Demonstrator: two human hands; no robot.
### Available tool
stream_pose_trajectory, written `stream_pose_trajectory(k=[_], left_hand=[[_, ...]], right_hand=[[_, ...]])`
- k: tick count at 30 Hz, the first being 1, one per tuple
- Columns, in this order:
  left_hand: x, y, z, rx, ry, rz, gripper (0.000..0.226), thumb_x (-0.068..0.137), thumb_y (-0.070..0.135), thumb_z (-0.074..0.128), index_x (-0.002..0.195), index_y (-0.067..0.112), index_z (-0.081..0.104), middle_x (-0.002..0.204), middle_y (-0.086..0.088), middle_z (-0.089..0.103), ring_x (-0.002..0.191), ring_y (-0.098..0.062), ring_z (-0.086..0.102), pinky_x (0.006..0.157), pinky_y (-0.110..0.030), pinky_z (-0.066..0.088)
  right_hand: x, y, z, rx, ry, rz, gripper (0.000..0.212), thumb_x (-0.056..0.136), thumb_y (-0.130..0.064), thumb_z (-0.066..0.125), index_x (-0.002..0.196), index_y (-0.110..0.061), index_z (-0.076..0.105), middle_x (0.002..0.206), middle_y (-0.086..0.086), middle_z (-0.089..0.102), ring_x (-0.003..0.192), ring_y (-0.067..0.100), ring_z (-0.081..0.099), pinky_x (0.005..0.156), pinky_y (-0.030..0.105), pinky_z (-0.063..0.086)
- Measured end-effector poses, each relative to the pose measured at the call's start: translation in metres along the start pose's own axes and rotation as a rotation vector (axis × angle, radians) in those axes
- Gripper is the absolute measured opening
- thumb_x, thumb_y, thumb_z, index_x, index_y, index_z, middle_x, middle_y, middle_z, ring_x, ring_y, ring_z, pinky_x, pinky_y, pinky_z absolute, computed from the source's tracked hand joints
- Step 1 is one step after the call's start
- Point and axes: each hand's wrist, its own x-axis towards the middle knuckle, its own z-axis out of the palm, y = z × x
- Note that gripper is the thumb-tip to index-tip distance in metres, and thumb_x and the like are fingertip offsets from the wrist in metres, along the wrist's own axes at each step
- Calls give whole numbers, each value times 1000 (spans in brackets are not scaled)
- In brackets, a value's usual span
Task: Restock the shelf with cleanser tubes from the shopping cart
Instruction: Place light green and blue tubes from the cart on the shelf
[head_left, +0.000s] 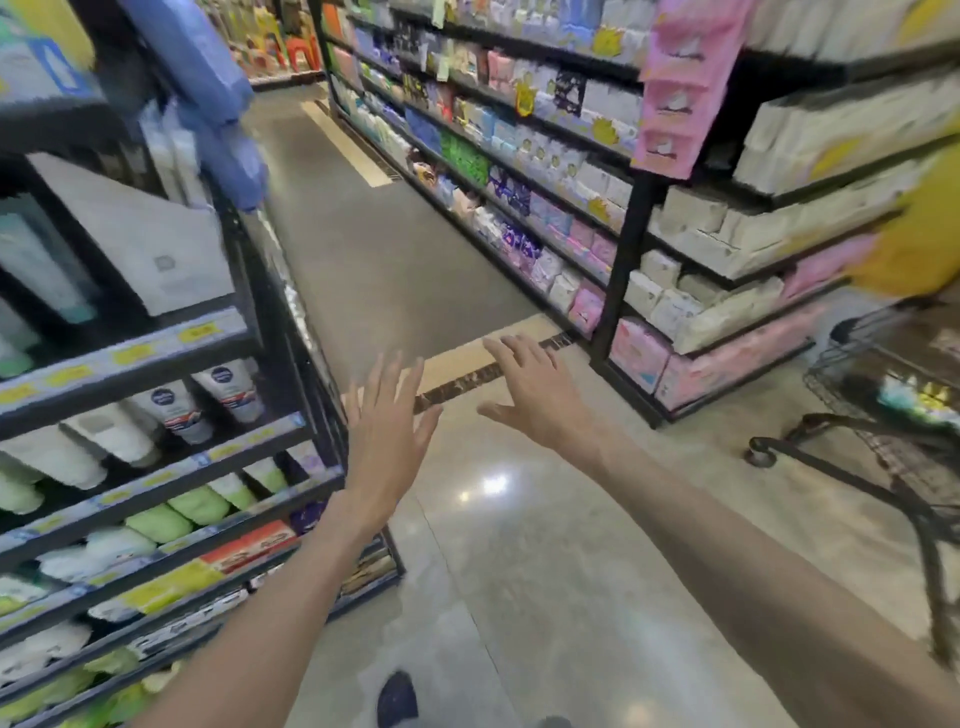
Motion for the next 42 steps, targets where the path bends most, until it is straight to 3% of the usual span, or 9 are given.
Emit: stream_pose_trajectory(k=[7,11,16,20,23,26,29,37,42], left_hand=[[37,156,86,-125,-154,266,59,106,50,41,157,20,40,165,-8,36,156,-29,25,126,-56,17],[66,243,146,-211,-233,404,58,105,47,50,155,19,45,163,-11,39,153,-32,31,126,-56,20],[106,357,217,-315,-314,576,60,102,46,58,155,20,46,162,-11,42,152,-33,33,122,-57,24],[150,444,268,-383,-391,703,61,100,45,63,152,17,49,159,-12,45,150,-34,38,120,-58,30],[184,502,294,-445,-432,755,59,98,40,66,149,13,52,157,-13,47,148,-34,40,121,-52,26],[213,549,319,-518,-459,792,59,103,46,49,152,13,47,157,-10,46,150,-29,35,124,-44,15],[240,596,349,-485,-531,840,65,103,56,32,153,17,47,158,-9,46,149,-32,38,121,-57,30],[300,709,424,-445,-654,906,60,105,52,41,157,23,41,165,-3,36,156,-26,24,123,-55,25],[341,784,476,-400,-695,934,61,105,50,41,158,20,38,165,-4,36,156,-26,26,124,-52,25]], right_hand=[[-98,156,-26,-53,-15,329,90,87,-59,70,157,-22,28,157,5,34,149,30,28,119,52,27],[-143,236,-34,-106,-26,537,92,84,-64,68,156,-21,31,152,7,39,142,31,36,110,48,36],[-187,333,-51,-123,1,757,91,86,-64,67,157,-20,31,158,8,35,146,32,32,118,51,27],[-206,409,-72,-154,11,899,83,85,-65,66,150,-22,38,149,5,42,142,30,37,115,51,31],[-211,466,-87,-180,10,974,84,86,-67,64,151,-20,38,153,6,42,146,31,35,118,53,30],[-212,514,-98,-187,38,1042,84,89,-65,64,155,-20,35,156,6,40,147,31,34,118,54,31],[-211,558,-107,-171,58,1098,84,89,-62,65,156,-22,33,155,6,40,146,31,35,118,54,32],[-209,696,-112,-109,66,1197,85,89,-62,66,156,-23,31,157,4,39,147,28,35,120,52,31],[-209,796,-113,-51,65,1225,85,89,-63,65,157,-26,30,156,2,40,146,25,36,120,49,30]])
